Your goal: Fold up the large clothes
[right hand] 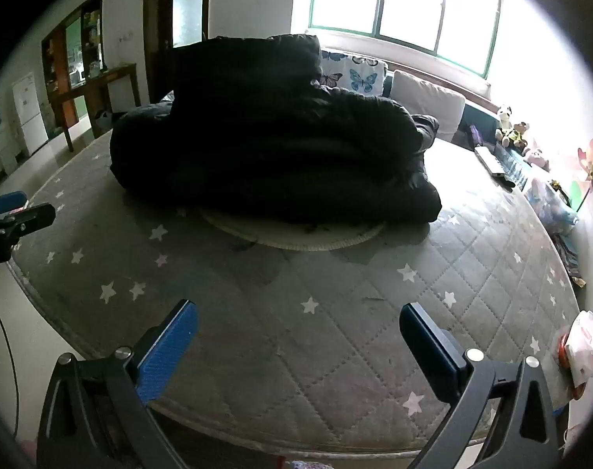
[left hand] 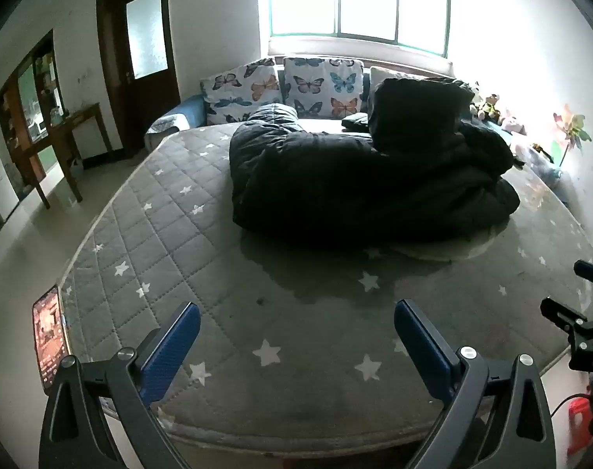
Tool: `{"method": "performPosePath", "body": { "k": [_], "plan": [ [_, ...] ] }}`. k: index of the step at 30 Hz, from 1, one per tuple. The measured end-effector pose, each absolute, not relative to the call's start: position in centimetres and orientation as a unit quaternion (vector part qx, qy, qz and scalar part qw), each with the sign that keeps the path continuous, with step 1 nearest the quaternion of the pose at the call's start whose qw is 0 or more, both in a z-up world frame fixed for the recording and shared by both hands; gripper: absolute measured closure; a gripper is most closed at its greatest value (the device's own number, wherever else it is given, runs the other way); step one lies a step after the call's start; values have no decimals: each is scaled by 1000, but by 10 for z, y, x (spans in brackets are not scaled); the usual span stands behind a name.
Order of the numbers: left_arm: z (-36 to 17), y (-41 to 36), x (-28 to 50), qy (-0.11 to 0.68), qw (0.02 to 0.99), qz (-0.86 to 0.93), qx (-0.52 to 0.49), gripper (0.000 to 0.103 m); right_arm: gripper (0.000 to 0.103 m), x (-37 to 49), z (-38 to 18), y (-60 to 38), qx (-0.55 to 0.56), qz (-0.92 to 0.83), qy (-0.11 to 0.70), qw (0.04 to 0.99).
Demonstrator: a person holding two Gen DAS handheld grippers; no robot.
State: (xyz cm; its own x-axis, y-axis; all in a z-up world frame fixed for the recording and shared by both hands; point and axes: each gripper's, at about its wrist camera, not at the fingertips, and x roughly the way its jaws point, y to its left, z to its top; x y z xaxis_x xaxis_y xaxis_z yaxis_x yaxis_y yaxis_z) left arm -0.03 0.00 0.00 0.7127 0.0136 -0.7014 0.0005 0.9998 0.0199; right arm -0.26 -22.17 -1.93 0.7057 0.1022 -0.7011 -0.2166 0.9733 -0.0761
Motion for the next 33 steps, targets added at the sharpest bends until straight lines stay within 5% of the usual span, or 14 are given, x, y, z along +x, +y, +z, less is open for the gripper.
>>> {"method": "performPosePath", "body": {
  "k": [33],
  "plan": [
    [-2, -21, -6, 386, 921, -46, 29, 0, 0, 1, -6, -223, -74, 89, 354, 928]
  ]
}}
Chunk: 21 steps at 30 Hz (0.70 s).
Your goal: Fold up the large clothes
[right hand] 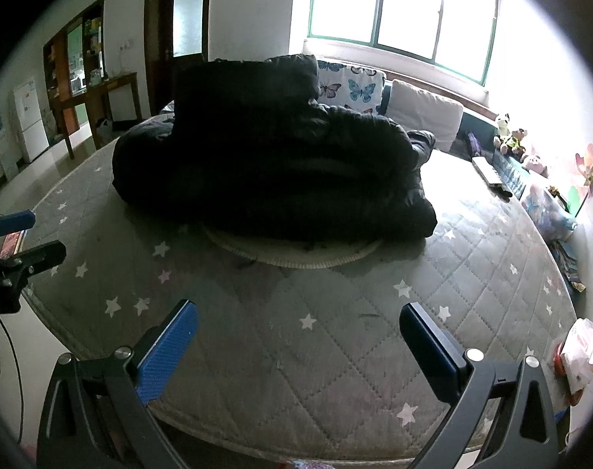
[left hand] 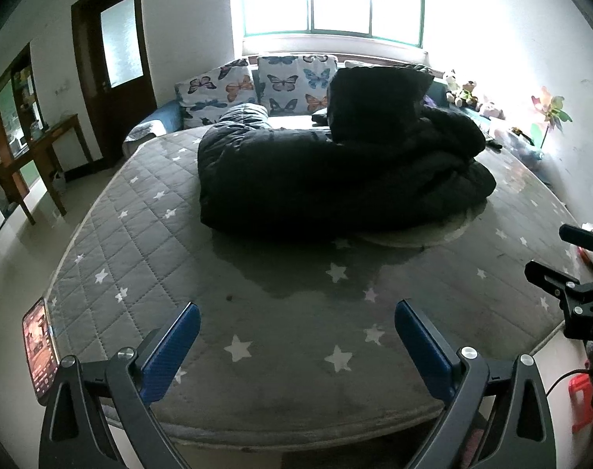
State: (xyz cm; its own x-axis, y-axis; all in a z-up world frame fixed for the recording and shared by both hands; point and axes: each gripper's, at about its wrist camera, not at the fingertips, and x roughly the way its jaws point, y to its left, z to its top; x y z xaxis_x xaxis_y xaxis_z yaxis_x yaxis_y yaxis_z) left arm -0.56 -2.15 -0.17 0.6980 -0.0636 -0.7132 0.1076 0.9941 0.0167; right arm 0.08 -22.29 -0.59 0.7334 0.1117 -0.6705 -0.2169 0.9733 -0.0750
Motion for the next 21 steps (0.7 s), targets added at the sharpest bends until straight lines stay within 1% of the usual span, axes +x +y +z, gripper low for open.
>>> {"method": "performPosePath", "body": {
  "k": [21],
  "plan": [
    [1, -20, 9, 384, 922, -47, 34, 0, 0, 9, -3, -214, -90, 97, 350, 927]
  ]
}}
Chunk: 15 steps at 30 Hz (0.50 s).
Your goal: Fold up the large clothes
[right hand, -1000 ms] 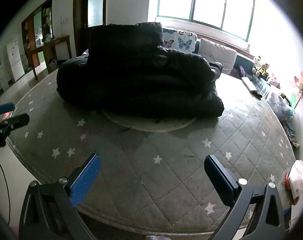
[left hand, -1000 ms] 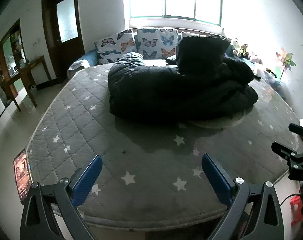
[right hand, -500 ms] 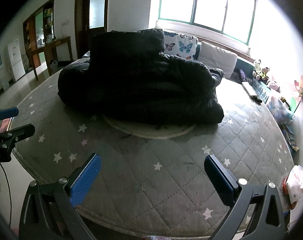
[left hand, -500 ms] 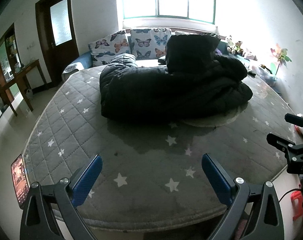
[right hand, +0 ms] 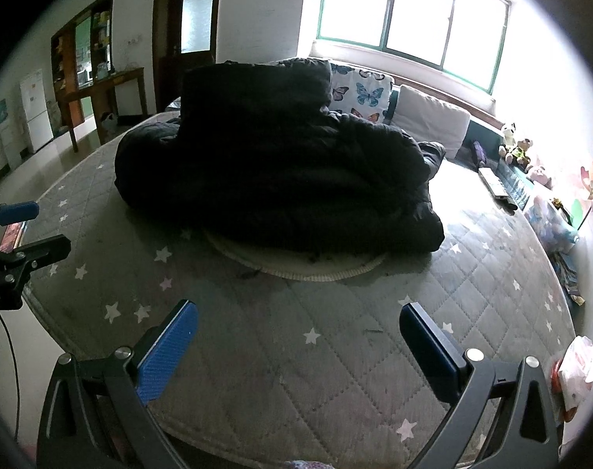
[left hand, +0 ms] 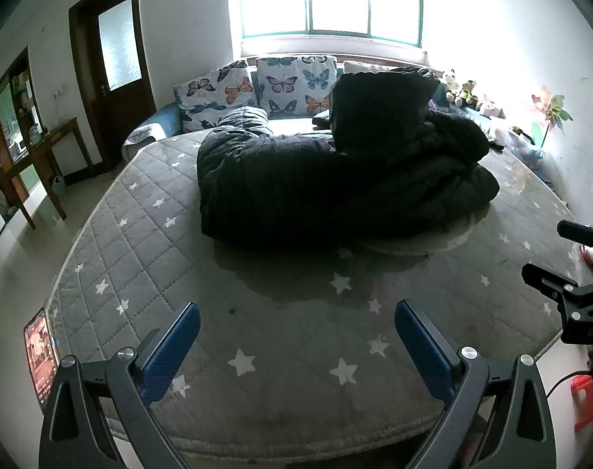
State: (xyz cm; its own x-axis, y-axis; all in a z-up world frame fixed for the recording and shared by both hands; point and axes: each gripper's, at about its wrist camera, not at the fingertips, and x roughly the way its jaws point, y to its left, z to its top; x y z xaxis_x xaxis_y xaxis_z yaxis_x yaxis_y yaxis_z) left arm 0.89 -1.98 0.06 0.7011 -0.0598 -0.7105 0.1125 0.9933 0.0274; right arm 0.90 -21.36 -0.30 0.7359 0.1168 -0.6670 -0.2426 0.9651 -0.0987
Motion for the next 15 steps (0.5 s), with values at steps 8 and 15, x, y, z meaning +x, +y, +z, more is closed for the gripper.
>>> {"method": "performPosePath", "body": {
  "k": [8, 15],
  "plan": [
    [4, -17, 18, 384, 922, -45, 34, 0, 0, 15, -2, -212, -94, 98, 351, 926],
    [3, -17, 26, 388, 920, -46, 33, 0, 0, 19, -3, -209, -96, 101, 352, 926]
  ]
}}
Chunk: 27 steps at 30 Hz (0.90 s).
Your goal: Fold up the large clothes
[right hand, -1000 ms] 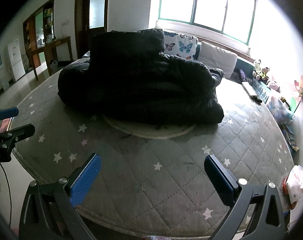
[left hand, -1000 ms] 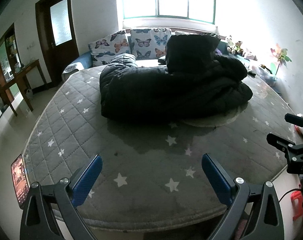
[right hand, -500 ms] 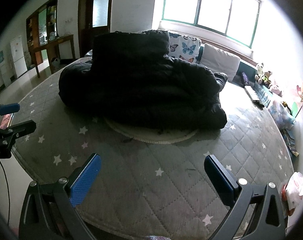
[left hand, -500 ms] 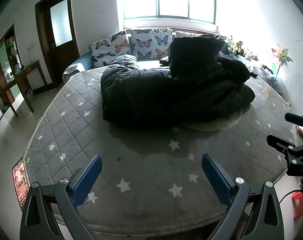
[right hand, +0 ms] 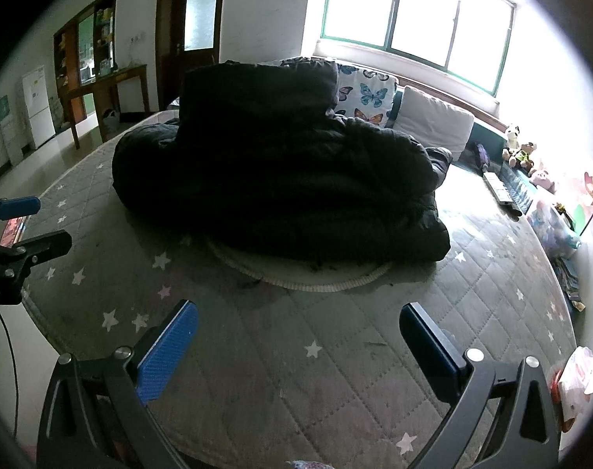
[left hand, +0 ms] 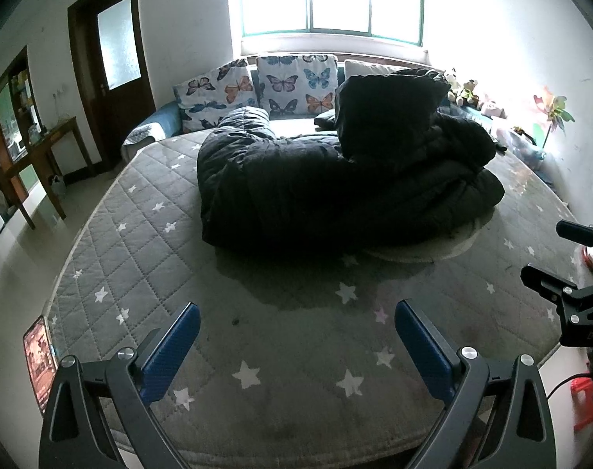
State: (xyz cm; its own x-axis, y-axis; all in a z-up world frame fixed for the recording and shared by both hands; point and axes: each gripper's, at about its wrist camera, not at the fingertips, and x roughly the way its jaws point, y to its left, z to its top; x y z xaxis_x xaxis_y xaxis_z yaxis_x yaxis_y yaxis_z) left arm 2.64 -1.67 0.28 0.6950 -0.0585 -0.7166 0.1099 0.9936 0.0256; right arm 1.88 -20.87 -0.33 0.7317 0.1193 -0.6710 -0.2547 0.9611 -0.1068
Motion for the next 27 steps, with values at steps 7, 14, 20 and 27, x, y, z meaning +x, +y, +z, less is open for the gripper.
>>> {"method": "performPosePath", "body": {
  "k": [7, 14, 20, 27],
  "plan": [
    [2, -16, 33, 390, 919, -44, 33, 0, 0, 24, -3, -208, -99, 103, 353, 925],
    [7, -14, 45, 387, 920, -52, 35, 0, 0, 33, 0, -208, -104, 104, 348, 926],
    [25, -19, 59, 362, 928, -76, 52, 0, 0, 51, 15, -211, -111, 117, 338, 927],
    [52, -34, 85, 328, 934, -119, 75, 0, 0, 83, 50, -219, -111, 138, 318, 932]
  ]
}}
